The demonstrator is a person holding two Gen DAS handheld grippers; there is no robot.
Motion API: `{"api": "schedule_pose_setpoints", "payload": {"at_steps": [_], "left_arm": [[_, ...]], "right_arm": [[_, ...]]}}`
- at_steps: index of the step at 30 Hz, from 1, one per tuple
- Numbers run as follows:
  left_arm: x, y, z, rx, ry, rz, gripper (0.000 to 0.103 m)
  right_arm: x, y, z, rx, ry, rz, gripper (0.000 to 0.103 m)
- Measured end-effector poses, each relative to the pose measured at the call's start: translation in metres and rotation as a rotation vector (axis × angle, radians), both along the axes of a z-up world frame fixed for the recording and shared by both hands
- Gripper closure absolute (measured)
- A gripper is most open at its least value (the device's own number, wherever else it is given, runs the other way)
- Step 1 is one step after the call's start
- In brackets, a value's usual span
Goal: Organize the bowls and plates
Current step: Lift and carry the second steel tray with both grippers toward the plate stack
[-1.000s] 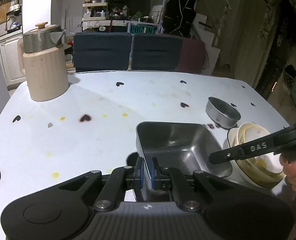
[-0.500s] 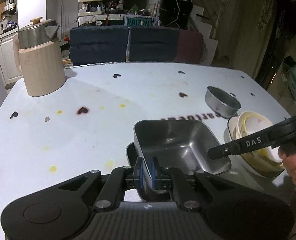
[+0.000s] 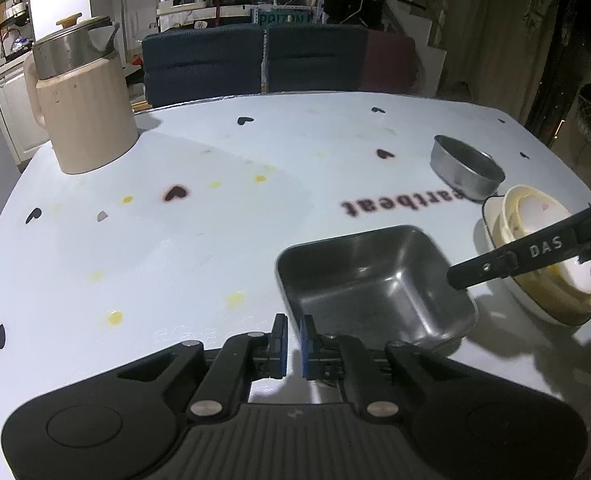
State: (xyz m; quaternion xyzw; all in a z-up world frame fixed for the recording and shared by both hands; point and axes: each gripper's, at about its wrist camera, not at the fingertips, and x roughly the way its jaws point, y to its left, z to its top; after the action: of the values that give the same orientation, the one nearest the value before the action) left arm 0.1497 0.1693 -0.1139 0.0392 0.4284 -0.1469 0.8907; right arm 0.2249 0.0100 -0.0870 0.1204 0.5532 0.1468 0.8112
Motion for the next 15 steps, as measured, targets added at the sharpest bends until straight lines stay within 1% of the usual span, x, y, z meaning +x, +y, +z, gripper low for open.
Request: {"api": "schedule_pose_setpoints", "payload": {"at_steps": [11, 15], "left_arm": [[0.0032, 0.0060, -0.0007, -0.021, 0.009, 0.002, 0.095], [0.0031, 0.0043, 0.0002, -0.037, 0.017, -0.013, 0.094]], "right_arm": [[0.0012, 0.0026, -0.0010, -0.008, 0.000, -0.004, 0.096], [0.0005, 0.0029, -0.0012, -0.010, 0.003, -0.003, 0.094]]}}
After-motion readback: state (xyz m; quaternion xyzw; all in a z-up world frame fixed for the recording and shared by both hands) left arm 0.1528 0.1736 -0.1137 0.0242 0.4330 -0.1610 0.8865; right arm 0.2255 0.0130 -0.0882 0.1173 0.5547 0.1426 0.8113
